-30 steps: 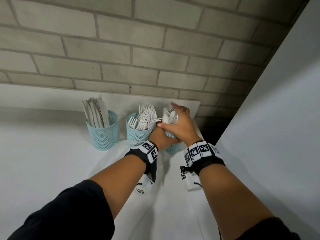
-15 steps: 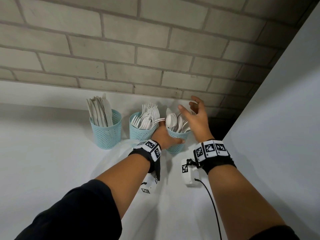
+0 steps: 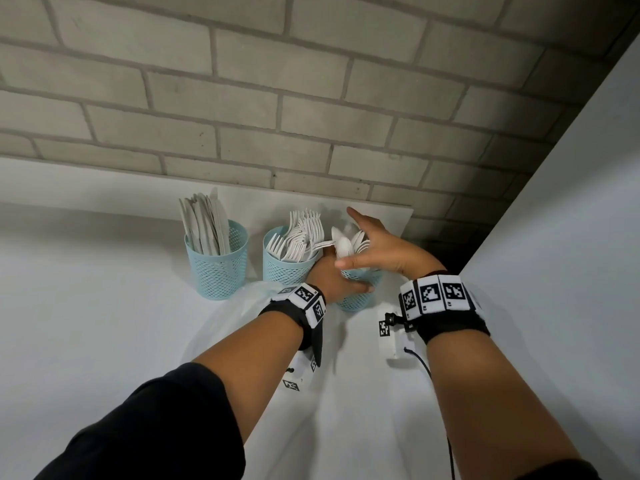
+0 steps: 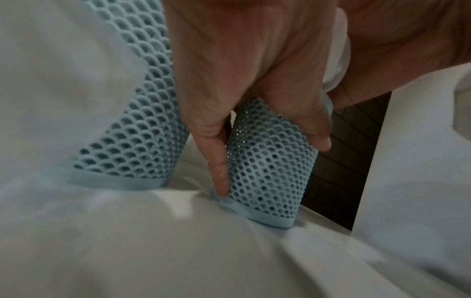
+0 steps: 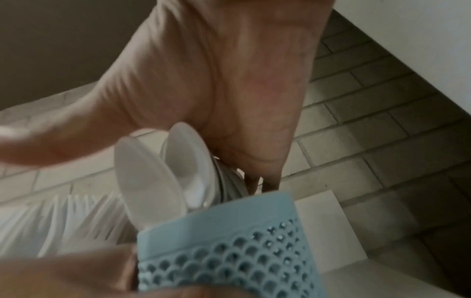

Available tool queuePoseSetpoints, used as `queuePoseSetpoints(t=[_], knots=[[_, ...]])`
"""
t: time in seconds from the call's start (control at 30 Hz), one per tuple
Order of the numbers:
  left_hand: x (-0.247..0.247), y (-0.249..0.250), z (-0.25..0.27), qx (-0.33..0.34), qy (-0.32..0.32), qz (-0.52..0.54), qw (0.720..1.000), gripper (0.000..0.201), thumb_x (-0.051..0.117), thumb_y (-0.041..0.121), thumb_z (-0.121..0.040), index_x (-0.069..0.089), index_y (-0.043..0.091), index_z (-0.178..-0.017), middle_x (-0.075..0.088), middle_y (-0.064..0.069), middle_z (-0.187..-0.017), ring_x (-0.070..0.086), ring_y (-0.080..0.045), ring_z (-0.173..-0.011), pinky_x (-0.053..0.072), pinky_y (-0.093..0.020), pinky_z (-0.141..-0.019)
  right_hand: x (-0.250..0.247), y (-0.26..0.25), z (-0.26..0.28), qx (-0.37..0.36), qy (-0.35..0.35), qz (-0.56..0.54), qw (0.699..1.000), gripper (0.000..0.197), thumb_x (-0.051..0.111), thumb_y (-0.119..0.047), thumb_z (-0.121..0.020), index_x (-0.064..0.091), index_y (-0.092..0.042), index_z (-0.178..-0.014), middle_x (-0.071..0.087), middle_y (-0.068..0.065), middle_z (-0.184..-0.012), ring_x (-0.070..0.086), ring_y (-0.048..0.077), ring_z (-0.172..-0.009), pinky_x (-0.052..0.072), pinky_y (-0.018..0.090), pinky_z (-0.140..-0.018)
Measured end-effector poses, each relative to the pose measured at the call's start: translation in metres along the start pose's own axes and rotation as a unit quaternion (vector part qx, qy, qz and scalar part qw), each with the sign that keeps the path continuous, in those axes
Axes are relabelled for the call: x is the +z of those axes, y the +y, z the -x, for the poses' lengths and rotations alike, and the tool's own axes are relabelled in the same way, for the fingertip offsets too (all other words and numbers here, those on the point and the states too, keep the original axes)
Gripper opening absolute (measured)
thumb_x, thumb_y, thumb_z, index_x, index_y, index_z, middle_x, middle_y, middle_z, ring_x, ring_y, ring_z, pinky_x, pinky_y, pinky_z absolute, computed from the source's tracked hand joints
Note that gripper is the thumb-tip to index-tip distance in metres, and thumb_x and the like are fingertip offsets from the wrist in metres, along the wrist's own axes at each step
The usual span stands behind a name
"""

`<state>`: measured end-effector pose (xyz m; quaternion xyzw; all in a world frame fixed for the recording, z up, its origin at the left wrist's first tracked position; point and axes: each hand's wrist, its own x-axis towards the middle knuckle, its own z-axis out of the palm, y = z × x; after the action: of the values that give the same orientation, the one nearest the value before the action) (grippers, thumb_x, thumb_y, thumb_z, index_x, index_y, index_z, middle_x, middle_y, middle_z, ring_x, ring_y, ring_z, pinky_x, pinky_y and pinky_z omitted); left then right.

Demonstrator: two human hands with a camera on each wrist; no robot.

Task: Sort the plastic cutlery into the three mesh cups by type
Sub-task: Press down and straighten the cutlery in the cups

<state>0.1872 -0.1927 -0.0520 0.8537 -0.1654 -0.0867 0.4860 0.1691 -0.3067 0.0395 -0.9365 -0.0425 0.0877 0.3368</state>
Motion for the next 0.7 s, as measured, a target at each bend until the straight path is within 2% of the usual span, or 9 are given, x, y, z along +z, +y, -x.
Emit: queuePoseSetpoints(t=[0.07,0.13,0.17,0.27,0.33,0.4,0.5,0.6,0.7], knots=[[-0.001,0.003,0.002,-0.004,-0.009,-0.003,1.0,0.074,0.082,0.04,-0.062,0.053,0.013,-0.125,0.061,-0.005,-0.122,0.056,-0.022,-0.114,0.045,-0.039,-0.101,0.002,0.003,-0.001,0.007,0.073,-0.006,0.997,0.094,0.08,-0.036,-0.069,0.025,-0.034,-0.145,0.033,0.002,-0.148,0.033,0.02,-0.135,0.034,0.039,-0.11],[0.002,0.002,0.001,0.0,0.004,0.01,1.0,0.086,0.08,0.049,-0.052,0.05,0.015,-0.125,0.062,-0.002,-0.119,0.058,-0.019,-0.112,0.046,-0.039,-0.1,0.008,0.007,-0.002,-0.007,0.165,-0.041,0.985,0.073,0.077,-0.031,-0.074,0.042,-0.031,-0.138,0.047,0.001,-0.135,0.048,0.02,-0.122,0.044,0.034,-0.099],[0.002,0.0,0.0,0.002,0.01,0.01,1.0,0.089,0.08,0.049,-0.05,0.048,0.015,-0.126,0.061,-0.001,-0.12,0.057,-0.019,-0.113,0.045,-0.039,-0.101,0.01,0.007,-0.002,-0.016,0.184,-0.054,0.981,0.068,0.076,-0.03,-0.075,0.046,-0.03,-0.136,0.049,-0.001,-0.131,0.051,0.018,-0.117,0.046,0.031,-0.094],[0.003,-0.003,-0.002,0.0,0.013,-0.008,1.0,0.079,0.083,0.038,-0.062,0.047,0.014,-0.129,0.057,-0.002,-0.126,0.053,-0.02,-0.118,0.042,-0.037,-0.104,0.013,-0.001,-0.005,-0.036,0.109,-0.03,0.993,0.084,0.08,-0.033,-0.07,0.035,-0.035,-0.141,0.039,-0.007,-0.131,0.04,0.009,-0.119,0.037,0.025,-0.096],[0.003,-0.004,-0.003,0.001,0.017,-0.009,1.0,0.073,0.083,0.034,-0.065,0.048,0.014,-0.127,0.057,-0.002,-0.125,0.053,-0.02,-0.117,0.043,-0.035,-0.102,0.012,-0.006,-0.01,-0.021,0.085,0.015,0.996,0.09,0.082,-0.035,-0.066,0.033,-0.036,-0.142,0.036,-0.004,-0.14,0.038,0.013,-0.124,0.036,0.027,-0.1],[0.003,-0.004,-0.003,0.001,0.021,0.012,1.0,0.077,0.084,0.032,-0.063,0.046,0.013,-0.128,0.057,-0.003,-0.124,0.053,-0.019,-0.116,0.043,-0.032,-0.102,0.012,-0.007,-0.014,-0.015,0.116,0.026,0.993,0.077,0.082,-0.032,-0.065,0.046,-0.031,-0.134,0.045,-0.002,-0.134,0.047,0.016,-0.118,0.04,0.026,-0.091],[0.001,-0.005,-0.003,-0.019,0.027,0.024,0.999,0.09,0.086,0.036,-0.057,0.038,0.01,-0.129,0.056,-0.001,-0.122,0.054,-0.019,-0.115,0.044,-0.036,-0.102,0.017,-0.005,-0.015,-0.028,0.174,0.028,0.984,0.046,0.079,-0.024,-0.067,0.061,-0.021,-0.109,0.053,-0.002,-0.107,0.055,0.016,-0.097,0.044,0.022,-0.07],[0.001,-0.004,-0.002,-0.011,0.019,0.039,0.999,0.089,0.087,0.03,-0.06,0.034,0.011,-0.129,0.056,-0.003,-0.125,0.054,-0.019,-0.115,0.042,-0.035,-0.103,0.015,-0.001,-0.013,-0.044,0.251,-0.067,0.965,0.029,0.076,-0.015,-0.071,0.055,-0.019,-0.092,0.056,0.002,-0.096,0.054,0.015,-0.082,0.042,0.017,-0.06],[0.0,-0.004,-0.003,0.002,0.016,0.046,0.999,0.093,0.087,0.03,-0.059,0.034,0.011,-0.134,0.054,-0.003,-0.129,0.051,-0.018,-0.119,0.039,-0.031,-0.104,0.008,0.004,-0.015,-0.065,0.305,-0.127,0.942,0.028,0.07,-0.009,-0.076,0.048,-0.025,-0.081,0.057,0.001,-0.088,0.055,0.015,-0.08,0.04,0.011,-0.061]])
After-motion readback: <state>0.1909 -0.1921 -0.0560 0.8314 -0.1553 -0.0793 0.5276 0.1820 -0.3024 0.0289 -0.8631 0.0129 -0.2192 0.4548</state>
